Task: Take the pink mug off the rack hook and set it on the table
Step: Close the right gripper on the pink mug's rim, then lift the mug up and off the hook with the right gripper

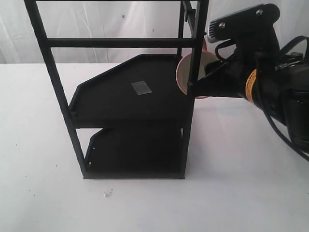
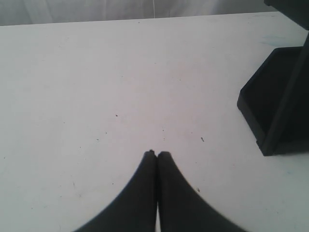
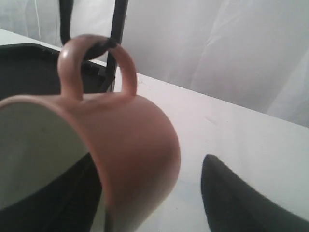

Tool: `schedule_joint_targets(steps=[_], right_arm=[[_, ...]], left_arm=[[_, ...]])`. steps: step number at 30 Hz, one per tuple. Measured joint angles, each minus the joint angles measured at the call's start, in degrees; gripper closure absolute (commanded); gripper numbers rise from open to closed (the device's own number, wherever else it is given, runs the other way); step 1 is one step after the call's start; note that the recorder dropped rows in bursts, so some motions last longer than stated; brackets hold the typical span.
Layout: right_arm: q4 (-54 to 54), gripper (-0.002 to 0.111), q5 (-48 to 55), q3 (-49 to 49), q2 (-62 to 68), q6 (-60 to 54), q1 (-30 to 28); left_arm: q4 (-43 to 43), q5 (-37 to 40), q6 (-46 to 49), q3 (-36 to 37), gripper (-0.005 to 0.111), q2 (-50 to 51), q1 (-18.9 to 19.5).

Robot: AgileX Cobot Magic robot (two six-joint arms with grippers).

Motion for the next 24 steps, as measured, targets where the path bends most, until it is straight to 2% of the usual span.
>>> schedule_joint_targets(steps=[7,24], right_arm=[[-5.2,0.053,1.9,0.0,1.1,7.2,0.0],[-5.4,0.053,2.5,-1.7,4.4,8.4,0.0]], left_arm=[[0.0,0.0,0.0,0.0,0.107,0.0,0.0],[0.0,0.0,0.0,0.0,0.107,0.0,0.0]])
